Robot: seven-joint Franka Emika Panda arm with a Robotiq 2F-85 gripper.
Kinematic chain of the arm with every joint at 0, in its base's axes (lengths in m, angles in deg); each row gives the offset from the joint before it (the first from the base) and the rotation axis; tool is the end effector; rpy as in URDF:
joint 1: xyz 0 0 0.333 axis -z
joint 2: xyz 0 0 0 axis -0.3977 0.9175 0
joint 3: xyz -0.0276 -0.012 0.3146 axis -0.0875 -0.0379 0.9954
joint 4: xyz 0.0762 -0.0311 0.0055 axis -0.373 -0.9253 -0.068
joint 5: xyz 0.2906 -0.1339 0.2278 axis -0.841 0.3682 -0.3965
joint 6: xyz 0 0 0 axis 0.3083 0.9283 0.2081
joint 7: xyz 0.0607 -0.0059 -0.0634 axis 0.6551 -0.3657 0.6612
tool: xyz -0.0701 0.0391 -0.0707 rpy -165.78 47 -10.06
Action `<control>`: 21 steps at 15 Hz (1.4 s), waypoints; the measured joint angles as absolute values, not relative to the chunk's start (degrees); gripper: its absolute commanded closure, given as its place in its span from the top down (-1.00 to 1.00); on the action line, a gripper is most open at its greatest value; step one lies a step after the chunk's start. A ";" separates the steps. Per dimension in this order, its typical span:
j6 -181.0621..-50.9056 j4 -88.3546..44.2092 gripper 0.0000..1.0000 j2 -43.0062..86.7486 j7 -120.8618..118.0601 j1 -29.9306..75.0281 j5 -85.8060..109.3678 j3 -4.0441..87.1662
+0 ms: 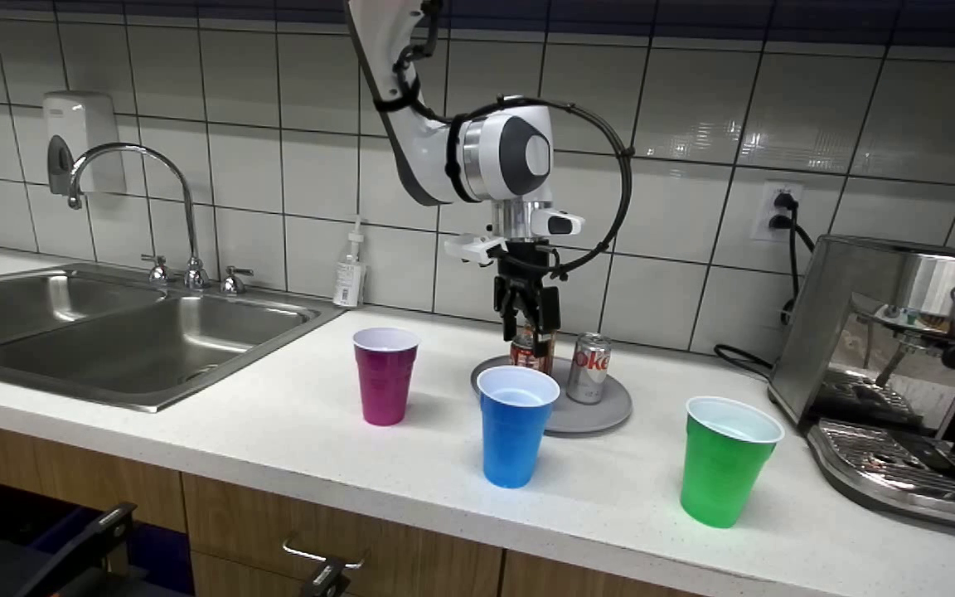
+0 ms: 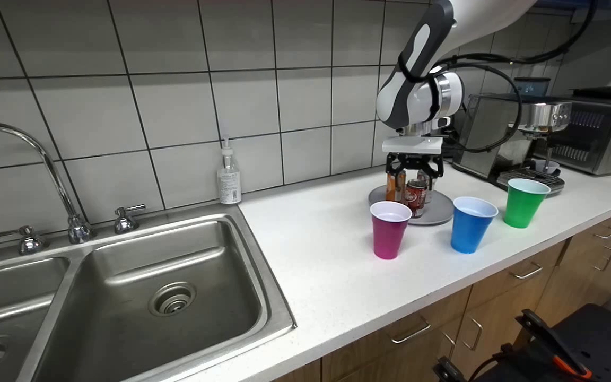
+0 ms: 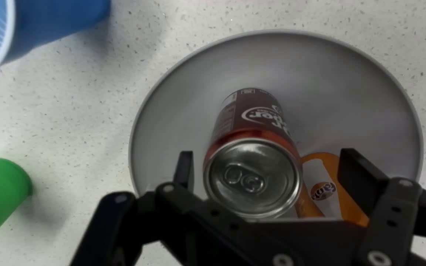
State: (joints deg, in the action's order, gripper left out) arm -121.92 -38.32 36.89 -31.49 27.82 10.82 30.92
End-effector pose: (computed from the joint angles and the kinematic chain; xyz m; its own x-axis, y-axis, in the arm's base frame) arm 0.6031 -0.1989 0.2214 0.6438 -0.7585 0.1013 -0.7648 -0.6336 0.1166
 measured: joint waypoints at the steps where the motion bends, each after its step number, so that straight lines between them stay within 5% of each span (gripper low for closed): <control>1: -121.77 -37.93 1.00 37.19 -31.49 27.83 10.66 30.77; 2: -121.63 -37.57 0.50 37.46 -31.49 27.85 10.57 30.62; 3: -121.43 -37.28 0.47 37.69 -31.49 27.88 10.50 30.50; 7: -120.55 -36.32 -0.16 38.55 -31.50 27.96 10.32 30.26; 21: -120.18 -36.02 -0.20 38.16 -31.49 26.43 10.31 30.35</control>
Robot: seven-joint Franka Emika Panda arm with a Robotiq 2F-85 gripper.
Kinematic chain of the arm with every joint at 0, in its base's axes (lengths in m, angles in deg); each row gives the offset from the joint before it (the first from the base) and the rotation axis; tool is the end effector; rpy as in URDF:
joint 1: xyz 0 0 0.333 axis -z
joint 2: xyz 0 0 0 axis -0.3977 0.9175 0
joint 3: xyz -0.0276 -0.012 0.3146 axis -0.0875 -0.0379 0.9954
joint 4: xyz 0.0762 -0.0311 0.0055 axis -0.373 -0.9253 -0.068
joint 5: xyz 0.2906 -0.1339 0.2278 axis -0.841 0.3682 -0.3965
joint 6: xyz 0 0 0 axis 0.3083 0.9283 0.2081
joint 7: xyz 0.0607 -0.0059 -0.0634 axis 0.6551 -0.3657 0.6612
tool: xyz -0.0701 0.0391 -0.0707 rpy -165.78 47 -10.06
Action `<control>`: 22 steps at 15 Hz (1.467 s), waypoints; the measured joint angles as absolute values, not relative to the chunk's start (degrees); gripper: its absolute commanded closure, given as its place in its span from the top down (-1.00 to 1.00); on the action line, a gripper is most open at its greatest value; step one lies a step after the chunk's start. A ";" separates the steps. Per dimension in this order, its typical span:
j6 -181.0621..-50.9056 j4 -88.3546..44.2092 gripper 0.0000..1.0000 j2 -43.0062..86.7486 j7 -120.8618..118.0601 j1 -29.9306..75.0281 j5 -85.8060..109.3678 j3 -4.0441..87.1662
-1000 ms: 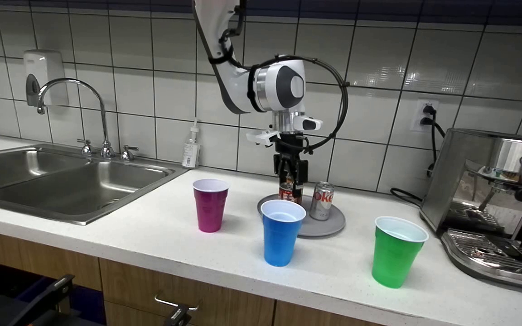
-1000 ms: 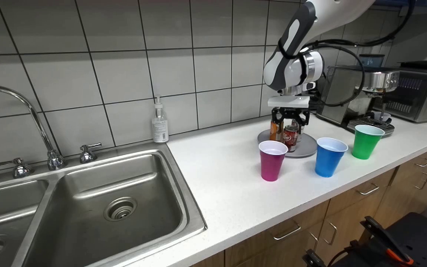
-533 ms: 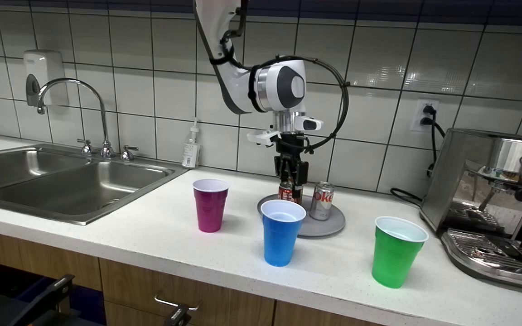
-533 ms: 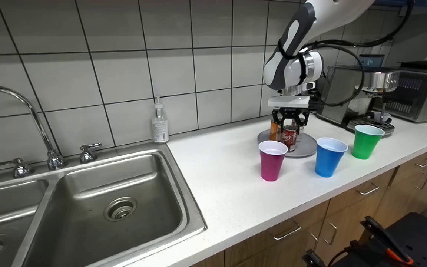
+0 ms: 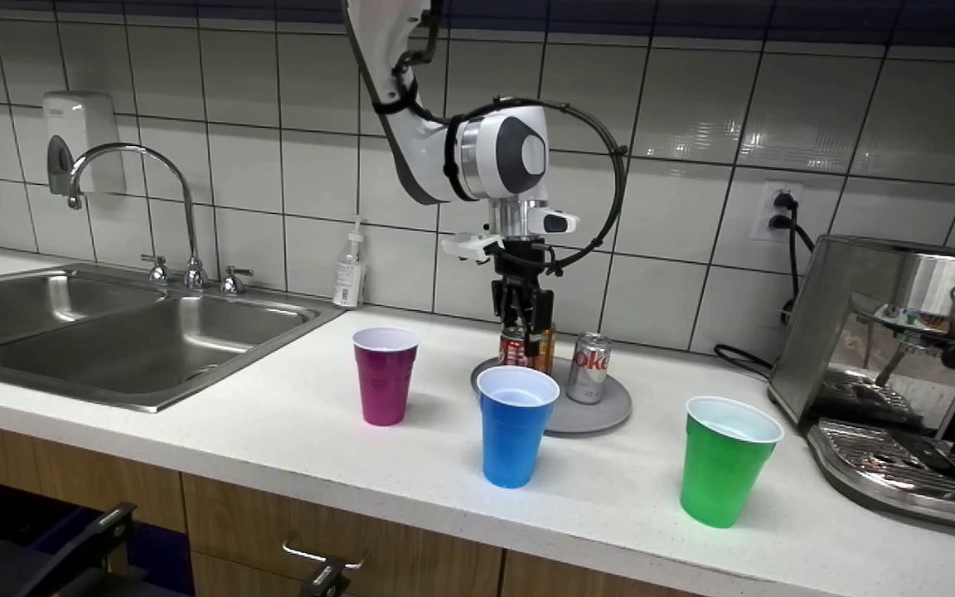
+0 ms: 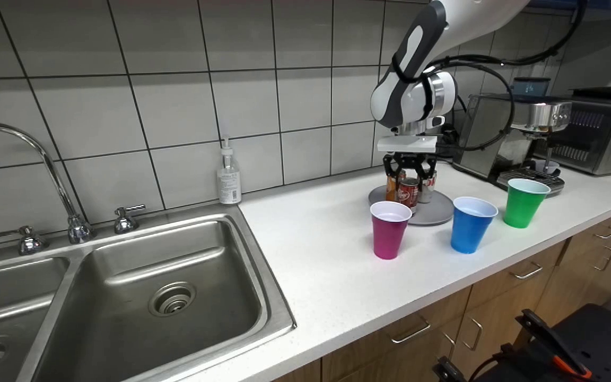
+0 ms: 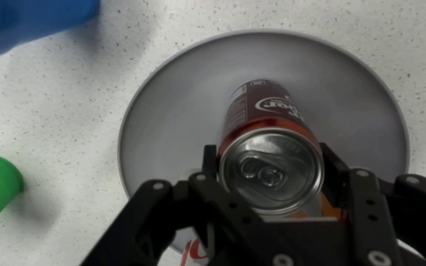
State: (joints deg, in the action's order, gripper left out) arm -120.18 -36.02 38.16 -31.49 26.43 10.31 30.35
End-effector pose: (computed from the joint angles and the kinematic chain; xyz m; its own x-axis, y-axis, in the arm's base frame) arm 0.6142 -0.1910 0.2219 0.6523 -0.7518 0.0958 -0.7572 -0.6409 0.1260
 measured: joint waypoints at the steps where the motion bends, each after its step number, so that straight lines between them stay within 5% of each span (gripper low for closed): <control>1: -120.19 -36.13 -0.20 37.93 -31.49 26.03 10.31 30.46; 22: -120.36 -38.69 -0.20 34.01 -31.49 16.46 10.92 34.72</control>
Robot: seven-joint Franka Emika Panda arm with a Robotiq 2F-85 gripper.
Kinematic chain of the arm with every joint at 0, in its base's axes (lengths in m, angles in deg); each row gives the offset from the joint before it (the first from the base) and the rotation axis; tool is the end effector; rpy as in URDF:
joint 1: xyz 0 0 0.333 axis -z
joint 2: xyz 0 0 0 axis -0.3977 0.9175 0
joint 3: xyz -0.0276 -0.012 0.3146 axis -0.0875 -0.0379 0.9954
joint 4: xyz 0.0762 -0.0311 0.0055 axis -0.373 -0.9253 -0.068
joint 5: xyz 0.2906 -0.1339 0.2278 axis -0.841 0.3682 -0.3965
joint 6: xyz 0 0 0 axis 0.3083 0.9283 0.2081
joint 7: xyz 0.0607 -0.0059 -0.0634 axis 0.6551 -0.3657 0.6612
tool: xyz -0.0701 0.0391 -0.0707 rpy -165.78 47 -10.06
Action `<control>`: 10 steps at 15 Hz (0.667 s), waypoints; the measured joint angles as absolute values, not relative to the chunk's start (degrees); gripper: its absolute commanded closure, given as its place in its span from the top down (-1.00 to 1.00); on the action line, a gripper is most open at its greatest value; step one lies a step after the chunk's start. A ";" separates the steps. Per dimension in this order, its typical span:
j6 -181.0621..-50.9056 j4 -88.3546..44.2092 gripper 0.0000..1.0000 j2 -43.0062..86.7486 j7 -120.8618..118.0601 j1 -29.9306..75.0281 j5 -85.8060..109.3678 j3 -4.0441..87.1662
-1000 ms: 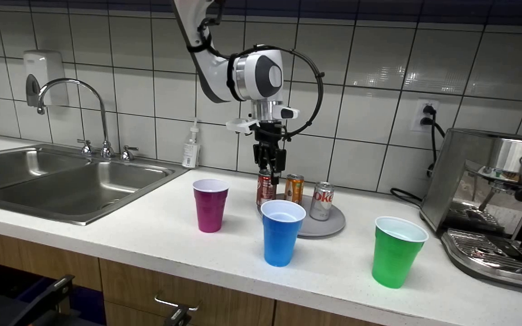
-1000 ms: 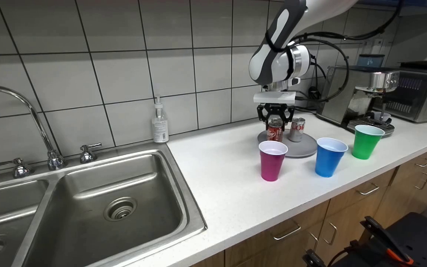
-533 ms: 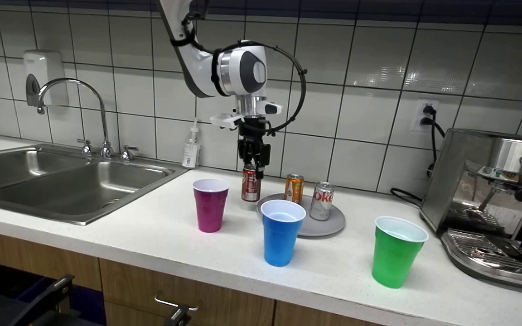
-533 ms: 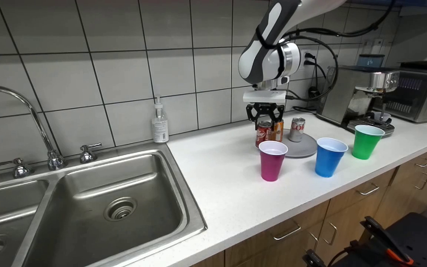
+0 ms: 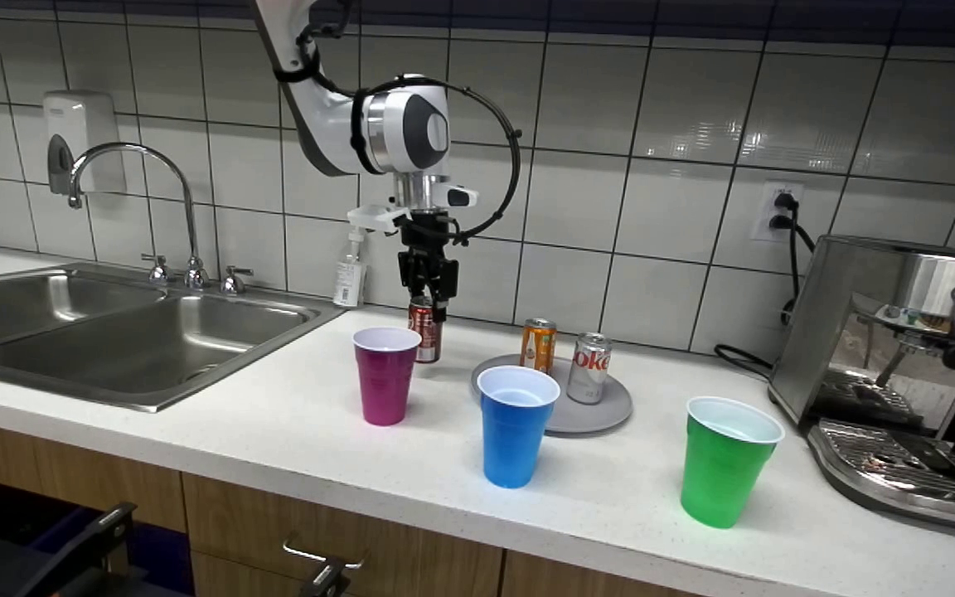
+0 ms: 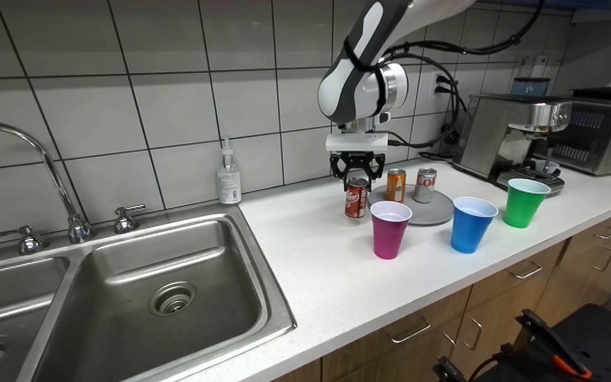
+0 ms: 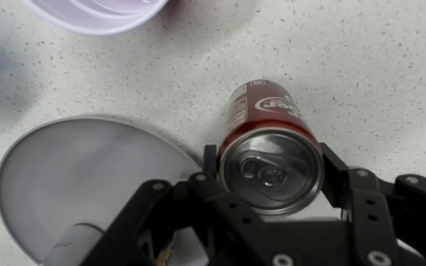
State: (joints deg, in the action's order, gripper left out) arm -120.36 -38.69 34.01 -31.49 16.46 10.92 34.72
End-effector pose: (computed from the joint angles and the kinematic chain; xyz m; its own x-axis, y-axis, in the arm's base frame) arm 0.6332 -0.0363 0.2432 0.8119 -0.5772 0.0875 -0.5832 -0.8086 0.0780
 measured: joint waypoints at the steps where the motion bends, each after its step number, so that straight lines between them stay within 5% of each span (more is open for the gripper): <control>1: -120.36 -38.69 -0.20 34.07 -31.49 16.10 10.98 34.87; 10: -120.36 -38.32 -0.20 35.20 -31.49 14.75 11.24 35.39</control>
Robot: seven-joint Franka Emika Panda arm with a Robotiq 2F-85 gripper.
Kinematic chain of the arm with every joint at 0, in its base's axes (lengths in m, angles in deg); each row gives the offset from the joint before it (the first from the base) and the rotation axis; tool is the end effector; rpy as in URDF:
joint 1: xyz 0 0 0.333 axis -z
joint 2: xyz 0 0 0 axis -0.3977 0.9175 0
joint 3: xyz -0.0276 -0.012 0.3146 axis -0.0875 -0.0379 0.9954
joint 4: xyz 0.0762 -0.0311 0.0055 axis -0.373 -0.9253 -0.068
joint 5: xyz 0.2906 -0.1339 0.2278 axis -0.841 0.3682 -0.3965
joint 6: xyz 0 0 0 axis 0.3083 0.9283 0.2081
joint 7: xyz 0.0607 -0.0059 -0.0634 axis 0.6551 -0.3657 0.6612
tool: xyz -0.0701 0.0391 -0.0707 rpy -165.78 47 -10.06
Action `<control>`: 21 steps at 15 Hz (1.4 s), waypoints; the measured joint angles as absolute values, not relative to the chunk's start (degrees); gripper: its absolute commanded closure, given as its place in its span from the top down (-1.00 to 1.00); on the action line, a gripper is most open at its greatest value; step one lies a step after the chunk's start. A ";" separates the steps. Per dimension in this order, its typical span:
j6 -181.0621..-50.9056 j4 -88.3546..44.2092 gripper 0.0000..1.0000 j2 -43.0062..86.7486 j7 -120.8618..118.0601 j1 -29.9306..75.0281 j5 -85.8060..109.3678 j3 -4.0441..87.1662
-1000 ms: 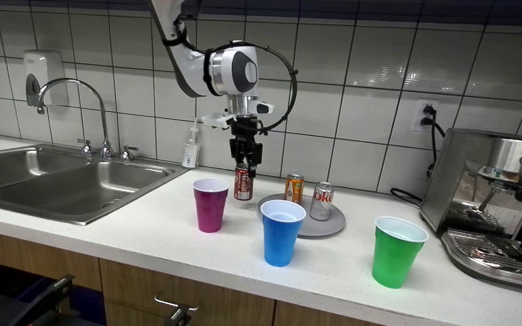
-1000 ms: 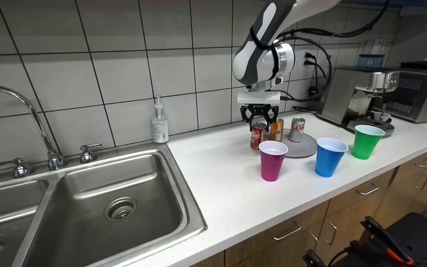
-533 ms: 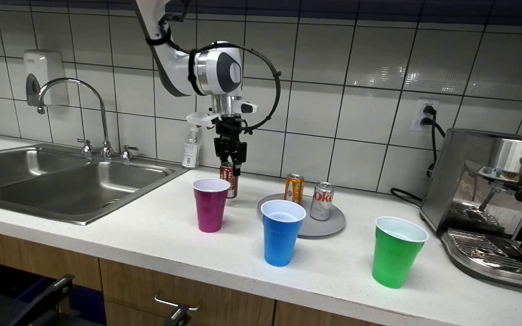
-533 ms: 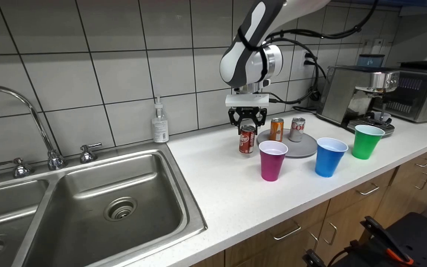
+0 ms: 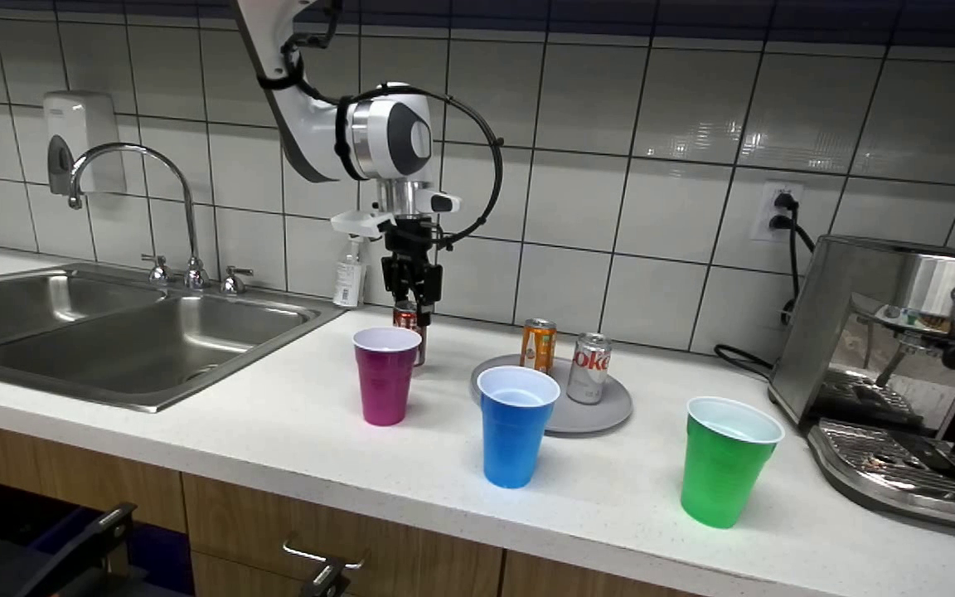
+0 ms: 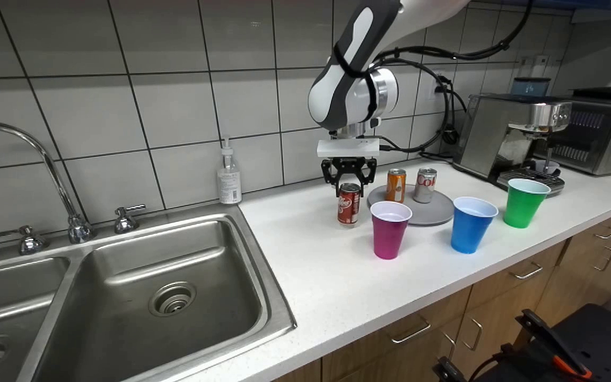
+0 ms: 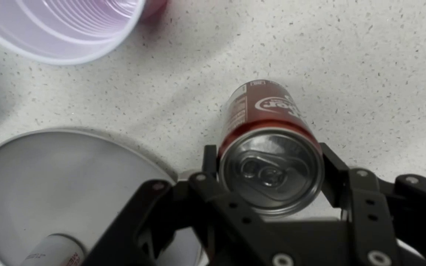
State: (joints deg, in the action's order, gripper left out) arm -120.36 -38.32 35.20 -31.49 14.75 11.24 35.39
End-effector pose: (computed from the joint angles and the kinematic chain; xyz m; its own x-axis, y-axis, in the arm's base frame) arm 0.6343 -0.0105 0.2322 0.8382 -0.5402 0.0754 -0.5452 -0.8337 0.0876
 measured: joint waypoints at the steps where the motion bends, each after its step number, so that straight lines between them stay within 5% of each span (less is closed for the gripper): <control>1: -120.36 -38.21 -0.20 35.41 -31.49 14.68 11.26 35.39; 4: -120.36 -37.97 -0.20 36.03 -31.49 14.52 11.27 35.39; 5: -120.36 -37.93 0.80 36.15 -31.49 14.51 11.28 35.39; 7: -120.36 -37.83 0.95 36.33 -31.49 14.51 11.33 35.39; 21: -120.60 -36.91 1.00 35.09 -31.48 16.45 11.52 33.63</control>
